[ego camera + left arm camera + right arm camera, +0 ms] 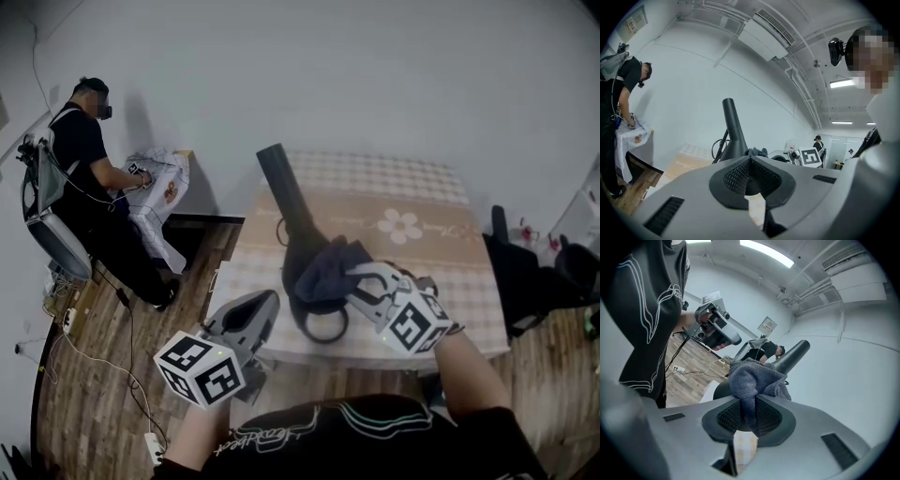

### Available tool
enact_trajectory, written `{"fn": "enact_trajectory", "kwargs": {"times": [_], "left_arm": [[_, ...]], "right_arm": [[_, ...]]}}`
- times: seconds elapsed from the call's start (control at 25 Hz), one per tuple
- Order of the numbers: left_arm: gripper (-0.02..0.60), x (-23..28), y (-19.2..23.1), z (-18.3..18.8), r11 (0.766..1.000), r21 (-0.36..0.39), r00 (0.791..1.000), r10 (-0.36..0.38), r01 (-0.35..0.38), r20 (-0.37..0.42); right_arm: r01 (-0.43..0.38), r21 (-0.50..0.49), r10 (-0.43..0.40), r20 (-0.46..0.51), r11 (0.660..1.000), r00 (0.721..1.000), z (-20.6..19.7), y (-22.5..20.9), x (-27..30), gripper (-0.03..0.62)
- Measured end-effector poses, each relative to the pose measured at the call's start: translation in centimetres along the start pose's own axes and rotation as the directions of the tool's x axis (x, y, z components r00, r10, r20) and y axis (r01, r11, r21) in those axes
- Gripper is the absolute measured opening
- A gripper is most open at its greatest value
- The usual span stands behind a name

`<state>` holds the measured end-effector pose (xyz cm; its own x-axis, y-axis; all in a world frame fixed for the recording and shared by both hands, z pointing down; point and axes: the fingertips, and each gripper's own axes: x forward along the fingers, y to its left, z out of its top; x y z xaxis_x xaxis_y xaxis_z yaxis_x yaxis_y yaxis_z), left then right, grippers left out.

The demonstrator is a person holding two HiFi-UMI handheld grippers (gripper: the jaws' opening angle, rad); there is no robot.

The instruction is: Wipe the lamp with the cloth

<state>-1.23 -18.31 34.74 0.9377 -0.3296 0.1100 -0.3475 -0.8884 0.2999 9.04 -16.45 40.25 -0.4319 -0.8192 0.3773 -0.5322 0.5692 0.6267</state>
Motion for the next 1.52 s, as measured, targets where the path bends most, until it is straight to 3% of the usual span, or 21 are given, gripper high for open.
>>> {"fn": "enact_trajectory", "kwargs": {"times": [0.44, 0.64, 0.84, 1.04, 1.36, 1.52], "left_arm": [[0.000, 0.7, -0.5, -0.1, 0.994, 0.010, 0.993, -0.108, 0.108, -0.043], [0.000, 0.3, -0.1, -0.2, 0.989, 0.007, 0.988, -0.146, 0.146, -0.054], [0.000, -0.4, 0.8, -0.1, 0.982, 0.003, 0.981, -0.186, 0.186, -0.054], [0.000, -2.0, 2.0, 0.2, 0.973, -0.002, 0.971, -0.231, 0.232, -0.057], [0.000, -3.7, 3.6, -0.1, 0.956, -0.026, 0.952, -0.294, 0.293, -0.082], [0.000, -4.4, 3.8, -0.3, 0.950, -0.046, 0.946, -0.312, 0.309, -0.088]], "right_arm": [[-0.027, 0.109, 0.039, -0.110, 0.994, 0.993, -2.8, 3.5, -1.0, 0.057], [0.000, 0.250, 0.030, -0.117, 0.968, 0.993, -2.6, 4.3, -1.4, 0.057], [0.057, 0.484, -0.056, -0.017, 0.873, 0.998, 0.3, 3.0, -2.5, 0.057], [0.141, 0.633, -0.208, 0.032, 0.762, 0.978, 3.6, 1.2, -3.6, 0.057], [0.302, 0.677, -0.419, 0.011, 0.671, 0.908, 7.8, -0.3, -5.3, 0.057], [0.358, 0.682, -0.484, -0.006, 0.638, 0.875, 9.1, -0.7, -6.0, 0.057]]}}
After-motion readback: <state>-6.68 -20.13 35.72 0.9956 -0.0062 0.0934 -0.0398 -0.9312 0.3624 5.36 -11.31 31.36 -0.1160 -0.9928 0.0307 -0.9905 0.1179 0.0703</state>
